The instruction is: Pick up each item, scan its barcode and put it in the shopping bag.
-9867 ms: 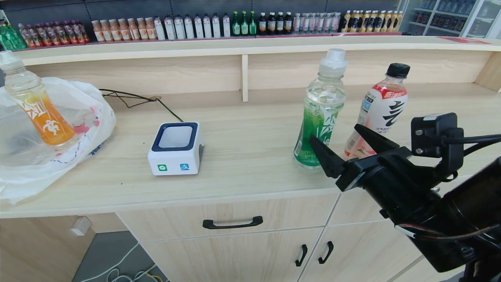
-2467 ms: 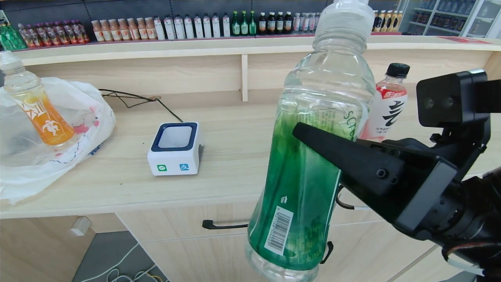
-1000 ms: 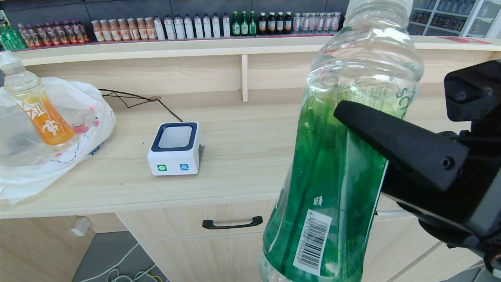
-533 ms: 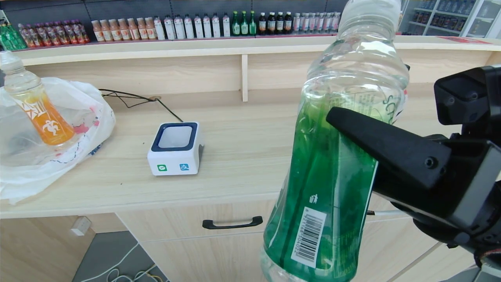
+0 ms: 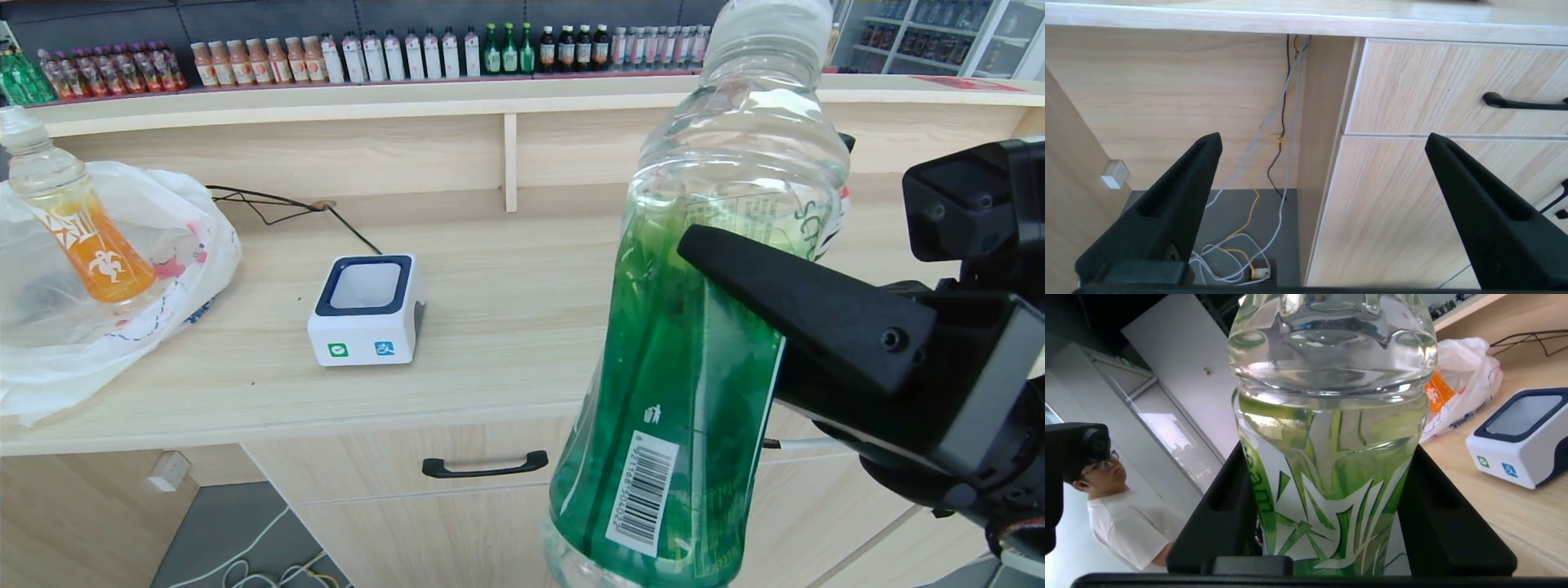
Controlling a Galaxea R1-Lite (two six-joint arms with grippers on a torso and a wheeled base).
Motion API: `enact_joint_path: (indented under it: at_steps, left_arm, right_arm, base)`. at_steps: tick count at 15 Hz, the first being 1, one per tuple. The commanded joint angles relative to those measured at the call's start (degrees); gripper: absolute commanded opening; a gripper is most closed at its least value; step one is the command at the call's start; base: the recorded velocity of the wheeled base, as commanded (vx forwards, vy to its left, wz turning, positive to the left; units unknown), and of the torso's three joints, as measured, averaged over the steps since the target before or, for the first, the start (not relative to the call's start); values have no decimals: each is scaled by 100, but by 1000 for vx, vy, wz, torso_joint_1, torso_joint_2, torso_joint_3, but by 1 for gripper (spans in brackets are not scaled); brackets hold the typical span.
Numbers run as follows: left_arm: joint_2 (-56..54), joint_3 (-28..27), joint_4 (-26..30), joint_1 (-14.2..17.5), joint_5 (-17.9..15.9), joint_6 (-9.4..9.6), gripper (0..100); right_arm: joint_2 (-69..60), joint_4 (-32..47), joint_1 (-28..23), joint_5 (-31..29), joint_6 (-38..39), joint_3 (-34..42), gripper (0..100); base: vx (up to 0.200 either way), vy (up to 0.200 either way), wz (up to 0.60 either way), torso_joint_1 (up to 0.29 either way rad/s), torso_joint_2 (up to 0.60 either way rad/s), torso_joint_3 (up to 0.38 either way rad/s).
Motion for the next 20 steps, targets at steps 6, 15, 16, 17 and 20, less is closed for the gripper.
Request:
enact_joint_path:
  at_steps: [6, 15, 16, 17, 20]
  left_arm:
    - [-2, 0, 0, -6, 0, -1, 100]
    - [-2, 0, 0, -6, 0, -1, 100]
    - [-2, 0, 0, -6, 0, -1, 100]
    - [-2, 0, 0, 2, 0, -1, 100]
    - [-2, 0, 0, 2, 0, -1, 100]
  right_arm:
    - [-17, -8, -20, 3, -94, 37, 0]
    - [-9, -8, -11, 21, -2116, 11, 0]
    - [97, -8, -11, -58, -2608, 37, 0]
    - [141, -8, -11, -278, -3004, 81, 0]
    - [325, -8, -29, -1438, -3909, -60, 0]
  base:
    - [0, 0, 0, 0, 0, 0]
    - [0, 0, 0, 0, 0, 0]
    - [0, 0, 0, 0, 0, 0]
    - [0, 0, 0, 0, 0, 0]
    - [0, 0, 0, 0, 0, 0]
